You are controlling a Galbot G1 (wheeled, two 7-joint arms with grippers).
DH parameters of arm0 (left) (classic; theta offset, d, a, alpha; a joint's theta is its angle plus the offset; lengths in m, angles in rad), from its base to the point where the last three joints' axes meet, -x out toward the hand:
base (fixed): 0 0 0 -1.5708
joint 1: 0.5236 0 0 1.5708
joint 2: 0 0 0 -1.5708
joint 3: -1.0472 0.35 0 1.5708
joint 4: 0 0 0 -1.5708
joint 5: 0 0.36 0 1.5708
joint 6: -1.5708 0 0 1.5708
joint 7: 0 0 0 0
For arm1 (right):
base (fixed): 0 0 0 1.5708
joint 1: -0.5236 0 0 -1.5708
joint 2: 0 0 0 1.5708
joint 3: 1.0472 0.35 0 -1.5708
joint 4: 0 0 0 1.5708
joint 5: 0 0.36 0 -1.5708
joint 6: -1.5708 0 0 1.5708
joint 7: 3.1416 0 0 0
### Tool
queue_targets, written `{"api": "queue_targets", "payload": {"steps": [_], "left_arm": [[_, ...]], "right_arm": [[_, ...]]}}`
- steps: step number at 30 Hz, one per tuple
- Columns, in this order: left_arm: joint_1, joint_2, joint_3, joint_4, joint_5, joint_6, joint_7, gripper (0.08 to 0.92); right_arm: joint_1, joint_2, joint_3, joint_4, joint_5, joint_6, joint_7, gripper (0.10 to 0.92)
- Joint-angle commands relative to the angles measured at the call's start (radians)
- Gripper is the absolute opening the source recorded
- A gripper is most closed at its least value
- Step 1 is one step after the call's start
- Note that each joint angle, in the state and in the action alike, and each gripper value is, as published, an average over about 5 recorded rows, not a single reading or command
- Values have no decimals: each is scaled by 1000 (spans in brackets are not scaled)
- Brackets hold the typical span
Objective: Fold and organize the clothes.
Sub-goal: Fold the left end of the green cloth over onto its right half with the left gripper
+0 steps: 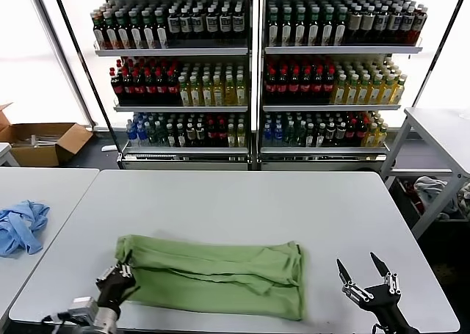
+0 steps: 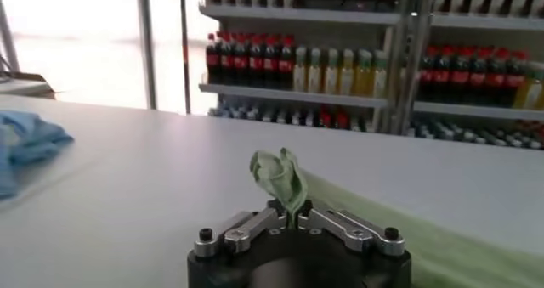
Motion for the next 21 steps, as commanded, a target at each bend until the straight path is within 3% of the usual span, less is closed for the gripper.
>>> {"api": "queue_targets", "payload": {"steps": [1, 5, 9, 14, 18, 21], "left_arm": [[16, 52, -436, 24, -111, 80, 19, 115], [38, 46, -517, -2, -107, 103, 22, 115], [78, 2, -515, -134, -80, 107, 19, 115], [115, -46, -290, -265, 27, 83, 1, 115], [48, -68, -53, -265, 133, 66, 3, 115], [-2, -80, 49, -237, 191, 48, 33, 115]], "right_arm": [[24, -1, -11, 0, -1, -9, 10, 823], [31, 0, -14, -4, 0, -8, 12, 823], [29, 3, -16, -4, -2, -8, 13, 823], [26, 6, -13, 0, -5, -7, 14, 823], [25, 11, -12, 3, -10, -8, 18, 823], [23, 15, -13, 4, -14, -8, 21, 823]]}}
